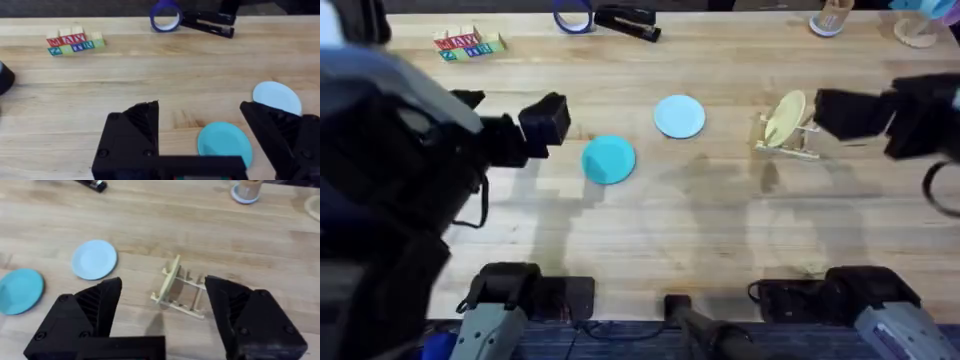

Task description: Pick up the plates from the table one by one and place each into a slot on the dish rack.

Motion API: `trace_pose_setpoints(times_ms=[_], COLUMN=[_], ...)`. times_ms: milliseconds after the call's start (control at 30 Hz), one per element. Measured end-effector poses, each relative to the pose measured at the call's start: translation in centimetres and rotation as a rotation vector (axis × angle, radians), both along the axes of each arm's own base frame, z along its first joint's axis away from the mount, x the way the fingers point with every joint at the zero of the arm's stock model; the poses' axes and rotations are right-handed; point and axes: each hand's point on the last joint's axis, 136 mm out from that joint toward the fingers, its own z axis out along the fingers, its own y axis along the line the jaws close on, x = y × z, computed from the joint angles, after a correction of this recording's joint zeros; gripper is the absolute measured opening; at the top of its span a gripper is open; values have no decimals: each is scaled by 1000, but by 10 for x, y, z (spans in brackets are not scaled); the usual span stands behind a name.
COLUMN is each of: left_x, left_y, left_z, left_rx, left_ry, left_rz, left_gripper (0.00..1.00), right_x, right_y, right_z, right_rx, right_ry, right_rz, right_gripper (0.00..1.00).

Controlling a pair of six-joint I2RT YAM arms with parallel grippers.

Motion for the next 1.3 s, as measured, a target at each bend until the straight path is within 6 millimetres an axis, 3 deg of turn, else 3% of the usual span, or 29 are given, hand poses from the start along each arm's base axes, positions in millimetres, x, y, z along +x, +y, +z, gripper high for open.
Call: trace_pose_setpoints(times_ms=[267,500,733,1000,1067,1200,1233,1300], left_x=[3,16,17,9,8,8,8,8], left_y=[-11,-22,-37,-42,-43,-42,-42,-42], left_z=[-14,-17,-27,-33,-33,-33,-34,-34], left_rx=[-60,-115,-171,-197,-200,-195,-195,-194], left_ry=[263,382,441,484,486,487,487,488], left_rz=[-37,-84,-150,-171,-171,-171,-169,-169], left_gripper=[991,993,993,969,819,421,113,46], right_x=[24,37,42,40,40,40,40,40], right_y=[26,46,66,71,71,71,71,71], right_z=[7,-5,-8,-5,-4,-4,-4,-4], right_rx=[91,179,268,311,317,320,320,320], right_ry=[211,378,409,413,415,416,416,416], right_rz=[126,209,301,310,309,307,307,307], right_gripper=[996,996,995,996,995,995,995,995])
